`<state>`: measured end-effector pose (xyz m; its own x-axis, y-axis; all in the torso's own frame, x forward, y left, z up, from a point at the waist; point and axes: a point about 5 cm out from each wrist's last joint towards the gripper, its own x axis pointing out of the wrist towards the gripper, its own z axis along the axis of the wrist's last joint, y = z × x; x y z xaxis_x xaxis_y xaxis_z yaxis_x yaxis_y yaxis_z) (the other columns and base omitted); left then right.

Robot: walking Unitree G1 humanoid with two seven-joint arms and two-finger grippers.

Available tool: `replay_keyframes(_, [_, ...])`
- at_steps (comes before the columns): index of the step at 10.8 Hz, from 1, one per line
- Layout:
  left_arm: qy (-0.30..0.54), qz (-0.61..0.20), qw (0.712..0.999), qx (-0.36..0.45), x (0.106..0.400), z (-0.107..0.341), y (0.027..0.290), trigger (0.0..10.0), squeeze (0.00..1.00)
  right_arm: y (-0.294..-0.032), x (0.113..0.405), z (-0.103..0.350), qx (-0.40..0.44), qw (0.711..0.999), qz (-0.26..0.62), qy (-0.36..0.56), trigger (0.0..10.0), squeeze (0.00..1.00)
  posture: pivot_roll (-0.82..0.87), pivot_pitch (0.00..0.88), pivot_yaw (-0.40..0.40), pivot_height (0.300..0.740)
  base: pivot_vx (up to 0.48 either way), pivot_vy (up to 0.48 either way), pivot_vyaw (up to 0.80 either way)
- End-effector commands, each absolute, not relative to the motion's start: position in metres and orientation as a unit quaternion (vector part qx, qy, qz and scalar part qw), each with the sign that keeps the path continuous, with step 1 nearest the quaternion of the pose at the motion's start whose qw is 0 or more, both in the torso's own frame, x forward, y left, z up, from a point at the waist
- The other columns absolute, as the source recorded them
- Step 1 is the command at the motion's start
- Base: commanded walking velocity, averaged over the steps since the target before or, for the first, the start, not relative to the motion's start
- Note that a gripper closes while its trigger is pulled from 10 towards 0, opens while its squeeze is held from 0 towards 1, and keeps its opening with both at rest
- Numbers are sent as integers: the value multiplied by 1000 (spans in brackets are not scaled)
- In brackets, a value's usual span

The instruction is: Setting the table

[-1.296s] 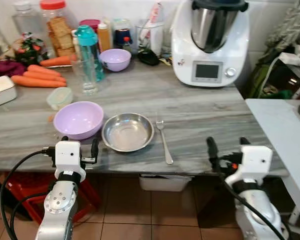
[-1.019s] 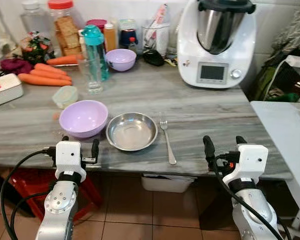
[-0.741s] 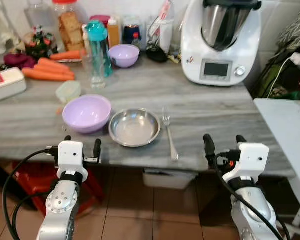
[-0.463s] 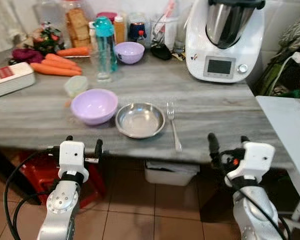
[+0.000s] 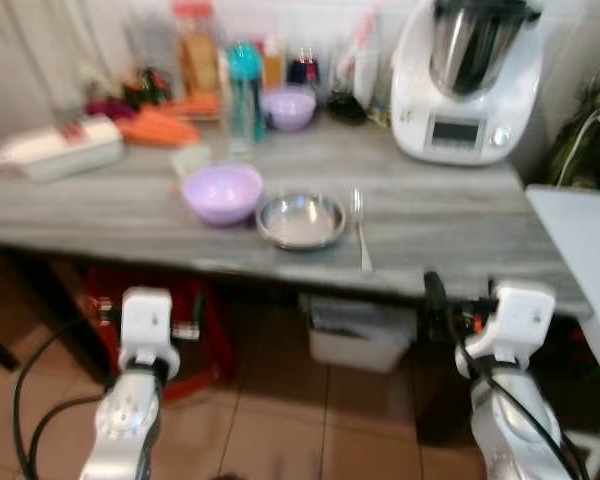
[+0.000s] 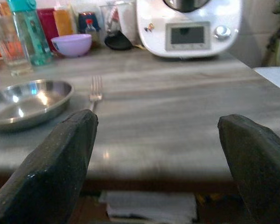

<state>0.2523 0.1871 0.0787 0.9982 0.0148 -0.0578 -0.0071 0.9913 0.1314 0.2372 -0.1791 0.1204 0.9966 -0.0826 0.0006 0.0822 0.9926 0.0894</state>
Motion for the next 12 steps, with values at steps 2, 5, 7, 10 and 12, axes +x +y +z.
replay_keyframes(2, [17, 1, 997, 73, 256, 85, 188, 10000, 0, -177, 240, 120, 37, 998, -44, 7, 10000, 0, 7, 0, -19, 740, -319, 0, 0])
replay_keyframes(5, [18, 1, 997, 75, 255, 85, 189, 10000, 0, -175, 238, 119, 55, 998, -38, 6, 10000, 0, 10, 0, -16, 740, -319, 0, 0])
replay_keyframes(7, [16, -3, 997, 75, 255, 86, 188, 10000, 0, -175, 238, 117, 47, 998, -41, 13, 10000, 0, 10, 0, -13, 740, -307, 0, 0])
replay_keyframes(10, [-2, -44, 997, 63, 256, 91, 184, 10000, 0, -168, 240, 115, 25, 999, -20, 5, 10000, 0, 9, 0, -9, 740, 0, 0, 0])
replay_keyframes(12, [-1, -46, 997, 70, 257, 92, 183, 10000, 0, -168, 239, 116, 13, 1000, -23, 6, 10000, 0, 10, 0, -5, 740, 0, 0, 0])
